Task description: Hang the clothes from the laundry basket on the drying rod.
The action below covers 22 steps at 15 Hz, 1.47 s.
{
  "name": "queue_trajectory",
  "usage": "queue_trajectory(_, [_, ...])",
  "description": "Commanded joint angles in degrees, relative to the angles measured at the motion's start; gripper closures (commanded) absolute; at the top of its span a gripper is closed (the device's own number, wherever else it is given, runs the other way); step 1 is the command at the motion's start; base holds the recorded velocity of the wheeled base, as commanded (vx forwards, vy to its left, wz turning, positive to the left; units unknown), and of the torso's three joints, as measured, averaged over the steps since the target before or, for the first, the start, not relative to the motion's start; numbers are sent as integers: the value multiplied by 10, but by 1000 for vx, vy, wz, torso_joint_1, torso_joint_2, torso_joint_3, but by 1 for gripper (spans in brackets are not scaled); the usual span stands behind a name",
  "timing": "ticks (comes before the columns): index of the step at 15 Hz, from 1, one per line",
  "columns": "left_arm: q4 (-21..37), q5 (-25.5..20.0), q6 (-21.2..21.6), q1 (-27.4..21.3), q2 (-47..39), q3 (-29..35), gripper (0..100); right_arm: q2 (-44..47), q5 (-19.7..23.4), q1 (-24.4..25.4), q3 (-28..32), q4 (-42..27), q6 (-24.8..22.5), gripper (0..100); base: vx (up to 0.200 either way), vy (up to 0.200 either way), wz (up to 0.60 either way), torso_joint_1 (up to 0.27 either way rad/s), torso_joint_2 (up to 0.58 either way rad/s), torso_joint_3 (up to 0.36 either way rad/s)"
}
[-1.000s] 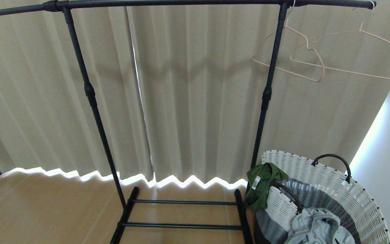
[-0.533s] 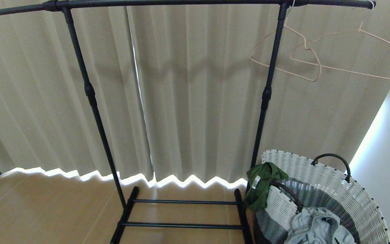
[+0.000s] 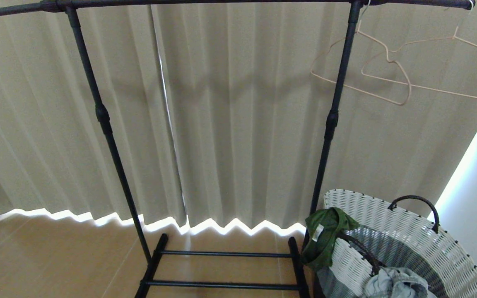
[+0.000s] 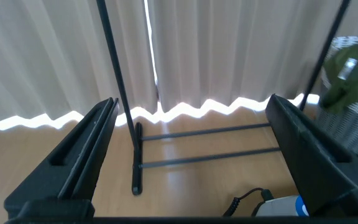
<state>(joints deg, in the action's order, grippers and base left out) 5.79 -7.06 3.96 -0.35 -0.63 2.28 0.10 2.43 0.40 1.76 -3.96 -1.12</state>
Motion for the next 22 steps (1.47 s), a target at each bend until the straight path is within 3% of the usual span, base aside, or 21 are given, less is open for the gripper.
queue_trajectory(1, [0, 0, 0, 0, 0, 0, 0, 0, 0, 0, 0, 0, 0, 0, 0, 0, 0, 0, 0, 0])
queue_trajectory(11, [0, 1, -3, 0, 0, 0, 0, 0, 2, 0, 1, -2, -6, 0, 0, 0, 0, 0, 0, 0])
queue_trajectory(13, [0, 1, -3, 0, 0, 0, 0, 8, 24, 3, 31, -14, -54, 0, 0, 0, 0, 0, 0, 0])
queue_trajectory(17, [0, 0, -3, 0, 0, 0, 0, 186, 24, 58, 103, -20, -59, 0, 0, 0, 0, 0, 0, 0])
queue_trajectory(18, [0, 1, -3, 0, 0, 0, 0, 285, 22, 59, 123, -19, -62, 0, 0, 0, 0, 0, 0, 0])
queue_trajectory(20, [0, 1, -3, 0, 0, 0, 0, 460, 1, 48, 141, -13, -145, 0, 0, 0, 0, 0, 0, 0])
queue_trajectory(22, [0, 1, -3, 0, 0, 0, 0, 552, -32, 28, 139, 7, -230, 0, 0, 0, 0, 0, 0, 0])
